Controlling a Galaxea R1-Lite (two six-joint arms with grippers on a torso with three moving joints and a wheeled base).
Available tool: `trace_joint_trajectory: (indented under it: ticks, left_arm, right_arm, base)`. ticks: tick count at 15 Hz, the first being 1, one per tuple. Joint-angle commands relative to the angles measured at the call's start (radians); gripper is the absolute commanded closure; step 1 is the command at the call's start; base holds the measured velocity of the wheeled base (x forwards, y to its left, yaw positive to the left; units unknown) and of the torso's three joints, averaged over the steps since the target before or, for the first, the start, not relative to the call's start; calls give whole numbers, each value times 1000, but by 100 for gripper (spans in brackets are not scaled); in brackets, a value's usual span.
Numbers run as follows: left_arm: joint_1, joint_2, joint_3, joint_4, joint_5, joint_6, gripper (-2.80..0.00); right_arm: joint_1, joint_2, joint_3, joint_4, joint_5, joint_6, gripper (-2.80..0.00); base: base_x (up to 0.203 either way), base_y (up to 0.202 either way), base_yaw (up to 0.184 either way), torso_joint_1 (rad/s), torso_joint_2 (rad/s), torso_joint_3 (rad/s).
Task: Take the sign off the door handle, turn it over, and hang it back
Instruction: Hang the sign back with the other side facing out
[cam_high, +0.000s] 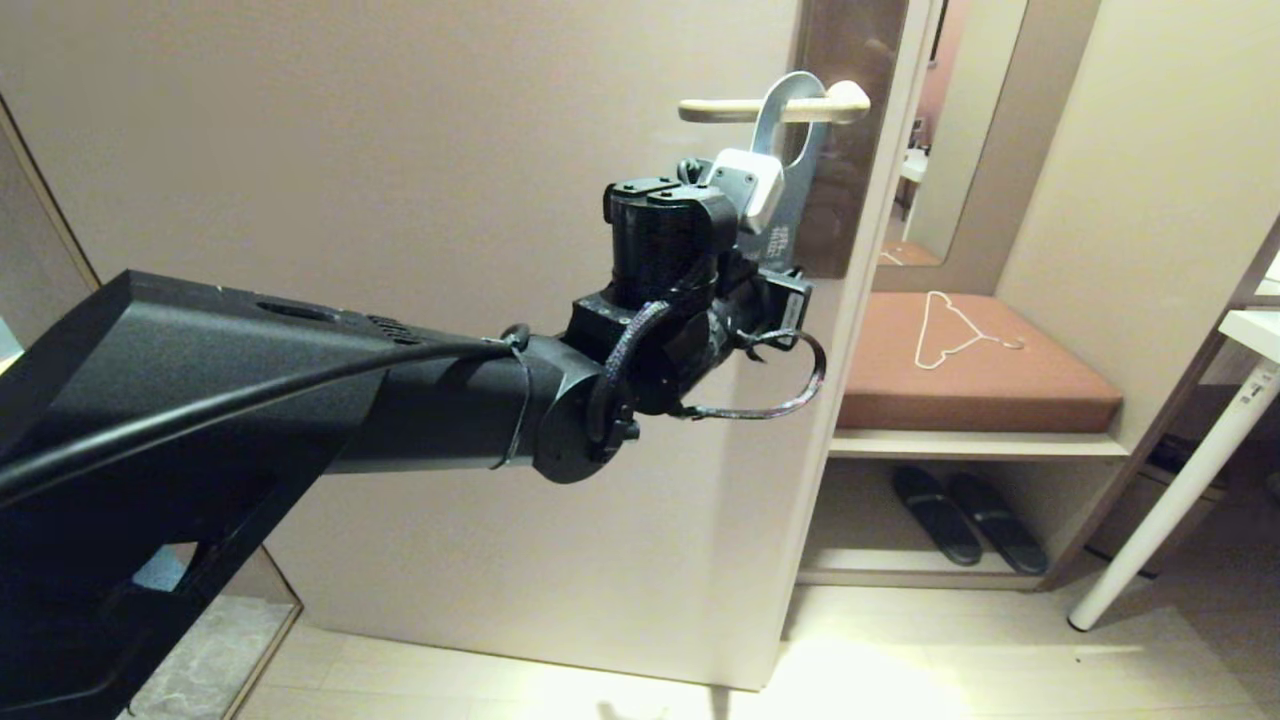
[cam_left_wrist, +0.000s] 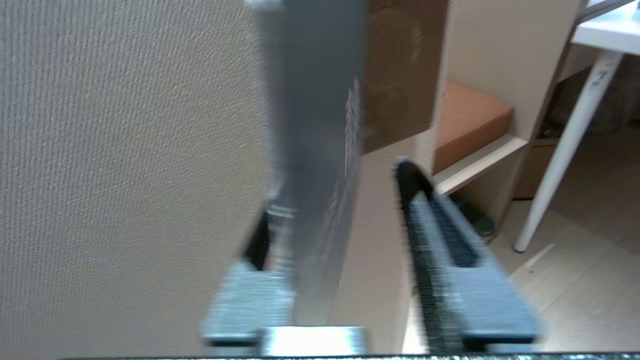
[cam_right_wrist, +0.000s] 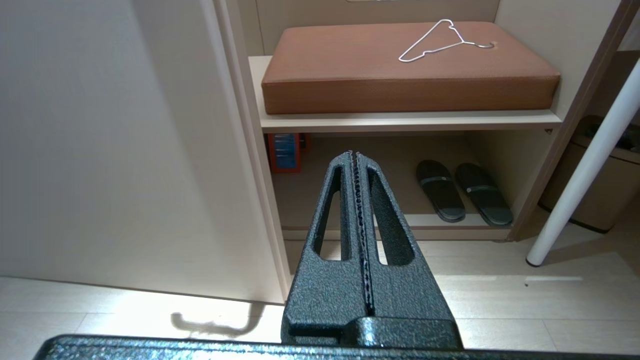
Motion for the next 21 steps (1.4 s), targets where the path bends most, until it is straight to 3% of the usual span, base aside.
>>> trace_joint_trajectory:
  ticks: [1,5,12,19,21]
  left_arm:
    - [-7,-13,1,-4,1,0,-280]
    - [-28,-50,37,-4,-3,-1,-280]
    - [-62,-223,296,-10,-46,-69,-280]
    - [-32,-298,405,-10,-48,-106,-280]
    - [1,-297,403,-10,-91,-106,-280]
  right_arm:
    - [0,0,0,0,-1,0,0]
    - [0,0,0,-1,-1,0,0]
    - [0,0,0,0,-1,0,0]
    - [0,0,0,0,-1,0,0]
    - [0,0,0,0,-1,0,0]
  base:
    - [0,0,0,0,0,0]
    - [0,0,0,0,0,0]
    - [0,0,0,0,0,0]
    - [0,0,0,0,0,0]
    - [0,0,0,0,0,0]
